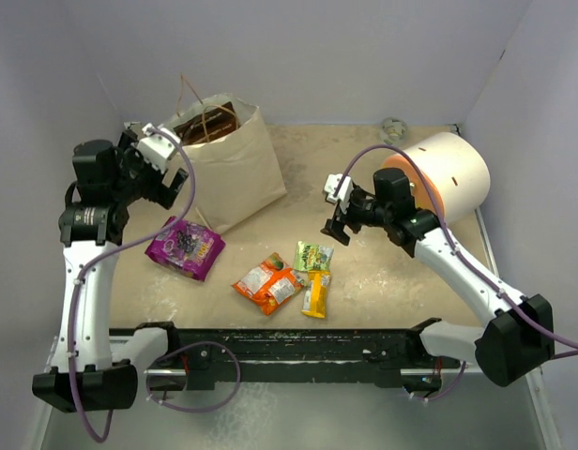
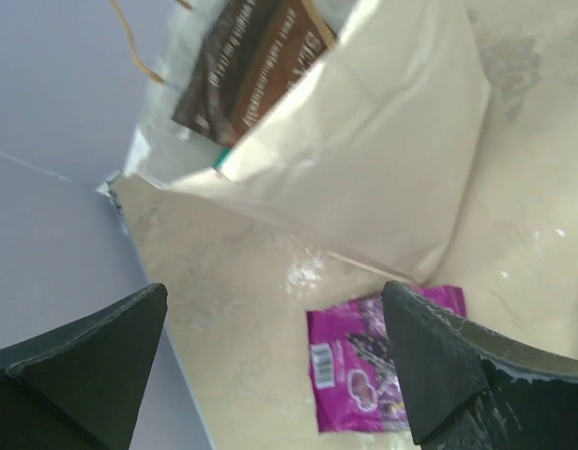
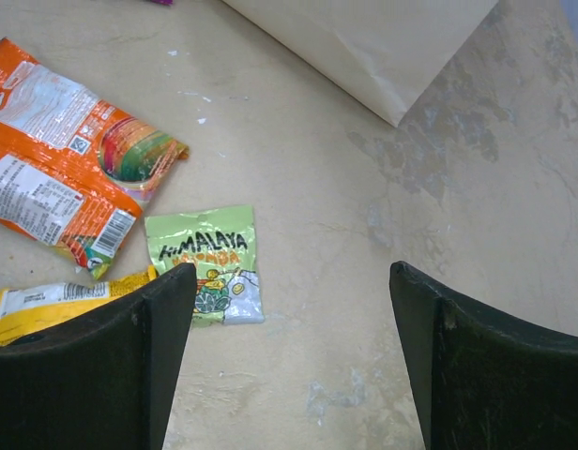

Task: Place the snacks into the paper bag
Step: Pick up the snack from the center of the board.

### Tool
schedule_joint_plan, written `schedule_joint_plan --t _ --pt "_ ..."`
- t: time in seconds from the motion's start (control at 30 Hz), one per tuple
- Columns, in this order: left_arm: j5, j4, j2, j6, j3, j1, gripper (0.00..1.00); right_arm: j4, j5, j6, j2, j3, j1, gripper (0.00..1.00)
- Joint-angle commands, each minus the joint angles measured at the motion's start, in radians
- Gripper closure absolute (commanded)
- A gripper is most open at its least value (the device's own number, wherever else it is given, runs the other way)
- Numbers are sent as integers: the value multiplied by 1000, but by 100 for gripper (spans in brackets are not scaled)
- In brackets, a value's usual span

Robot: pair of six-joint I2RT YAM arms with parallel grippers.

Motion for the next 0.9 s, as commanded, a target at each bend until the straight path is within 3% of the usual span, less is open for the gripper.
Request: schedule_joint_plan --t 0.0,0.3,0.47,0.87 --pt "55 -13 -80 -62 -103 1 1 23 -83 29 20 2 0 16" --pt "72 -13 -218 -30 -293 1 1 -11 -12 -27 41 27 156 16" --pt "126 -73 -233 47 -313 0 1 -34 4 -75 67 23 266 16" --pt "297 -80 -212 45 -361 -1 1 23 16 -91 166 -16 412 17"
